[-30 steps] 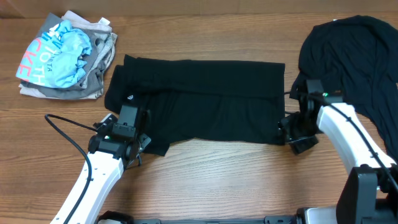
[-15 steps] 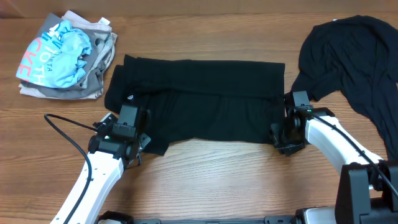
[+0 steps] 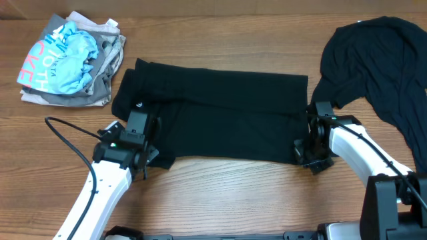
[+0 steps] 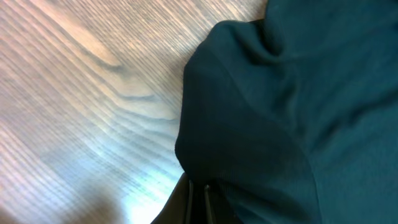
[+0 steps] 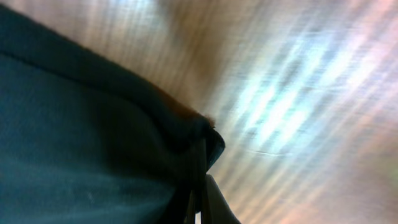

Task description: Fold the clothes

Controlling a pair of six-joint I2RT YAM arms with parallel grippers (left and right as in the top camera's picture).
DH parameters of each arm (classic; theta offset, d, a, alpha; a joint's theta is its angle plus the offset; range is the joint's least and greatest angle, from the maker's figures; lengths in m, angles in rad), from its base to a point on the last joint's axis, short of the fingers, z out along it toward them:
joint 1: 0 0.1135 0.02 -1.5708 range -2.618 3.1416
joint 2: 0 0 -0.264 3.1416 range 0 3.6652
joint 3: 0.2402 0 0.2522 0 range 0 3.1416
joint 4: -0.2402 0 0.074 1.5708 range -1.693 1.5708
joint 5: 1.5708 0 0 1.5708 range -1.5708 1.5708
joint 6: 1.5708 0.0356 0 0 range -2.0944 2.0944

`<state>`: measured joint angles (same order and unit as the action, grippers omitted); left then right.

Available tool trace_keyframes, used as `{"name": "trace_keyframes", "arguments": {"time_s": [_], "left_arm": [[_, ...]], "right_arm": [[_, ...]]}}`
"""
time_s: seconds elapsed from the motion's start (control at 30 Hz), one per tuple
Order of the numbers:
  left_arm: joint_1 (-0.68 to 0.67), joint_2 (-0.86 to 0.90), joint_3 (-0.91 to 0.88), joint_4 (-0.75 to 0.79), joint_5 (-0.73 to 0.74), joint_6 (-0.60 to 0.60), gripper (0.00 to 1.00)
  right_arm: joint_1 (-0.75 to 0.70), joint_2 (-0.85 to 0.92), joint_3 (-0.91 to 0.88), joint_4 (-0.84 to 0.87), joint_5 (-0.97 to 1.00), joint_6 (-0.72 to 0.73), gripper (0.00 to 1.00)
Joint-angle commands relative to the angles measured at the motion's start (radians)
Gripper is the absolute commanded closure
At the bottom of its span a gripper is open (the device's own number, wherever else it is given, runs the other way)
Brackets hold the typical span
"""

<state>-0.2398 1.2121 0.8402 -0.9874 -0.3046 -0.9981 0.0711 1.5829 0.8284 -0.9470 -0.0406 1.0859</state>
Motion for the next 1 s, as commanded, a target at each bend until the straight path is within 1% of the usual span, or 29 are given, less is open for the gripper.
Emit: {"name": "trace_keyframes", "arguments": {"time_s": [0.0, 0.07, 0.13, 0.23, 0.33, 0.4, 0.5, 0.57, 0.77, 0.87, 0.97], "left_arm": [[0.006, -0.013, 0.117, -0.076, -0.061, 0.034, 0.96], [0.005, -0.013, 0.156, -0.131, -0.060, 0.034, 0.96], [0.005, -0.013, 0.165, -0.153, -0.061, 0.034, 0.96], [0.005, -0.013, 0.165, -0.124, -0.062, 0.034, 0.96], [0.005, -0.012, 0.165, -0.044, -0.071, 0.043, 0.96], [0.005, -0.011, 0.165, 0.052, -0.075, 0.094, 0.96], [0.005, -0.002, 0.165, 0.161, -0.087, 0.134, 0.96], [0.005, 0.017, 0.165, 0.236, -0.093, 0.164, 0.96], [0.006, 0.138, 0.165, 0.383, -0.125, 0.191, 0.96], [0.025, 0.195, 0.165, 0.467, -0.116, 0.191, 0.96], [0.057, 0.213, 0.169, 0.528, -0.109, 0.204, 0.96]], "right_arm": [[-0.011, -0.057, 0.021, -0.040, 0.020, -0.048, 0.96], [-0.011, -0.126, 0.037, -0.077, 0.021, -0.093, 0.96], [-0.011, -0.194, 0.055, -0.102, 0.018, -0.136, 0.96], [-0.011, -0.244, 0.067, -0.095, 0.010, -0.175, 0.96], [-0.011, -0.246, 0.071, -0.053, 0.010, -0.183, 0.96], [-0.011, -0.246, 0.071, 0.002, 0.003, -0.204, 0.96], [-0.011, -0.246, 0.071, 0.067, 0.003, -0.205, 0.96], [-0.011, -0.246, 0.071, 0.121, 0.003, -0.230, 0.96], [-0.018, -0.239, 0.071, 0.220, 0.027, -0.250, 0.96], [-0.028, -0.207, 0.071, 0.276, 0.030, -0.272, 0.96], [-0.028, -0.150, 0.071, 0.349, 0.029, -0.283, 0.96]]}}
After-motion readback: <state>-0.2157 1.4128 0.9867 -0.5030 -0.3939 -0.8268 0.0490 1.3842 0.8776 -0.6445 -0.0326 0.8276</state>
